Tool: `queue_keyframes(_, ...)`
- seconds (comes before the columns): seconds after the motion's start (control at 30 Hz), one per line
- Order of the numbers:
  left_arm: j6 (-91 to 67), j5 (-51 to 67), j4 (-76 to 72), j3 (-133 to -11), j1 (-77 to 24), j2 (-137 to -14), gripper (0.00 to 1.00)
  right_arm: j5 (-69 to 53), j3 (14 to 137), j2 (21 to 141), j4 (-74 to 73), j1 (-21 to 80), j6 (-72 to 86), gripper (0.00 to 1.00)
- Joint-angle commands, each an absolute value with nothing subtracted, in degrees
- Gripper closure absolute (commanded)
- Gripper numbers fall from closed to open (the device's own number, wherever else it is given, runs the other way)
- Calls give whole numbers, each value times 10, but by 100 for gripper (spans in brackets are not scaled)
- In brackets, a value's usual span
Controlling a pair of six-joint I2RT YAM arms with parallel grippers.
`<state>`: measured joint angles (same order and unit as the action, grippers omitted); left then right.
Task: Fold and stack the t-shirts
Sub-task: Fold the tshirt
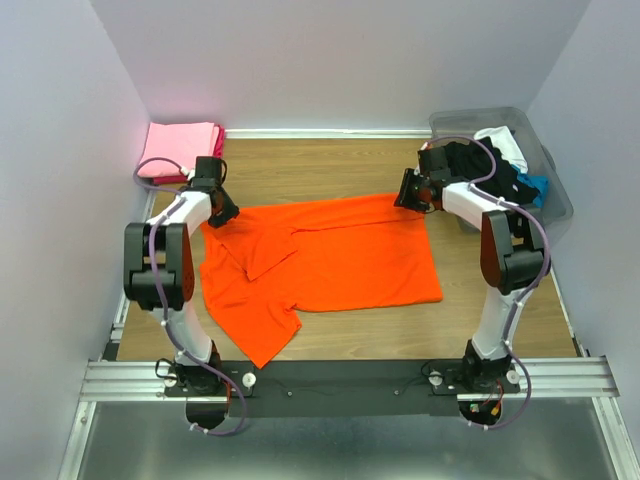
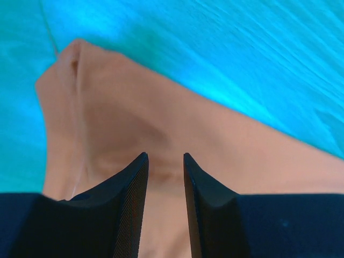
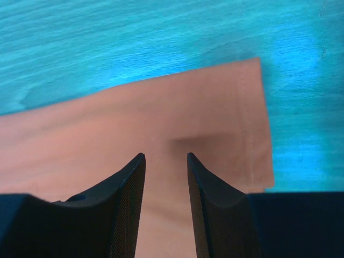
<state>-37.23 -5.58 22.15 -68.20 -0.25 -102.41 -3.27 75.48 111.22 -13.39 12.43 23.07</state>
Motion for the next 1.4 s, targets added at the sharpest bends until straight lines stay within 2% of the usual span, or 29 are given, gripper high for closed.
queue_keyframes(0.0, -366, -70, 193, -729, 23, -1083, 60, -4, 788, 1160, -142, 113, 245, 56)
queue_keyframes(0.23, -374, -64, 206, -814, 29, -1181, 60, 31, 834, 1232, -143, 94, 232, 56)
queue_keyframes(0.57, -384, -29, 229, -946, 30, -1287, 59, 41, 961, 1319, -144, 79, 171, 55)
queue_keyframes(0.6, -382, -23, 229, -954, 30, -1285, 56, 37, 968, 1321, -145, 79, 166, 55)
queue_keyframes(0.63, -379, -12, 229, -967, 29, -1281, 48, 31, 976, 1319, -147, 79, 162, 55)
queue_keyframes(0.73, -373, -20, 220, -964, 19, -1234, 35, 3, 991, 1289, -155, 80, 154, 53)
queue_keyframes(0.8, -368, -34, 215, -951, 14, -1179, 27, -32, 986, 1266, -157, 81, 156, 52)
queue_keyframes(0.83, -361, -47, 216, -932, 7, -1159, 20, -44, 973, 1237, -160, 83, 163, 50)
queue_keyframes(0.87, -360, -58, 221, -920, 4, -1138, 18, -54, 963, 1223, -163, 86, 166, 50)
queue_keyframes(1.0, -349, -124, 278, -853, -22, -1018, 15, -45, 893, 1133, -191, 110, 180, 45)
queue_keyframes(1.1, -343, -159, 311, -725, -33, -929, 13, -4, 824, 1063, -238, 126, 194, 41)
queue_keyframes(1.37, -346, -141, 373, -545, -41, -790, 13, 88, 622, 898, -340, 131, 235, 37)
